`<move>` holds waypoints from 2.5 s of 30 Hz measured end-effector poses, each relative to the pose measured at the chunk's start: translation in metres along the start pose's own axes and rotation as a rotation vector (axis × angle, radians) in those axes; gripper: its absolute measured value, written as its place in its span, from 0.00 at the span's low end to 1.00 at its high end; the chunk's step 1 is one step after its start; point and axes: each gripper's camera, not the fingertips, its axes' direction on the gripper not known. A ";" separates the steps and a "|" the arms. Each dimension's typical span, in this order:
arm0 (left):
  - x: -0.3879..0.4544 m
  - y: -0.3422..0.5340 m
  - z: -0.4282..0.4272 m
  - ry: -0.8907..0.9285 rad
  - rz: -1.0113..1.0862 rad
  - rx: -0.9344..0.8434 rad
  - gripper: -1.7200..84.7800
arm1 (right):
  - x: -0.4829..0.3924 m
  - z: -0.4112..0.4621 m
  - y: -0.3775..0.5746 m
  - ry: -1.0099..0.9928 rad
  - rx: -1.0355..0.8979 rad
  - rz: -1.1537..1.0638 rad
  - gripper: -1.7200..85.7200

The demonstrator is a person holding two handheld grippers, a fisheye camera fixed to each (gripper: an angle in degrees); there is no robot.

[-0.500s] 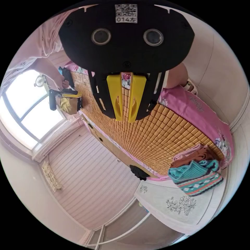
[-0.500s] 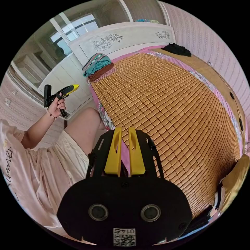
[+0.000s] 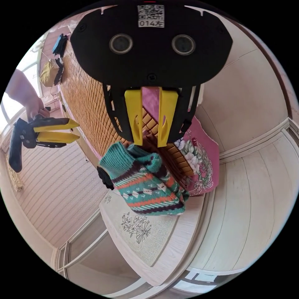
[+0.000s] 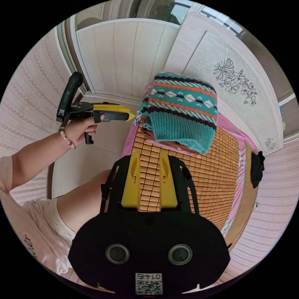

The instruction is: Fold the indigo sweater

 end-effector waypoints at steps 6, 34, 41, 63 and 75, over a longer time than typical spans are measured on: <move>0.012 -0.054 0.039 0.059 -0.021 -0.056 0.10 | 0.006 0.064 -0.071 0.085 -0.180 0.040 0.19; 0.556 0.111 -0.141 0.381 0.802 0.138 0.07 | -0.045 -0.152 0.554 -0.221 0.468 1.120 0.04; 0.809 0.339 -0.016 0.584 1.191 -0.183 0.08 | -0.124 -0.157 0.662 -0.020 0.190 1.369 0.04; 0.582 0.645 0.204 0.183 1.064 -0.853 0.16 | 0.006 -0.049 0.704 -0.314 0.049 1.456 0.10; 0.675 0.497 0.214 0.165 1.204 -0.418 0.08 | 0.047 -0.237 0.874 0.269 0.089 1.641 0.05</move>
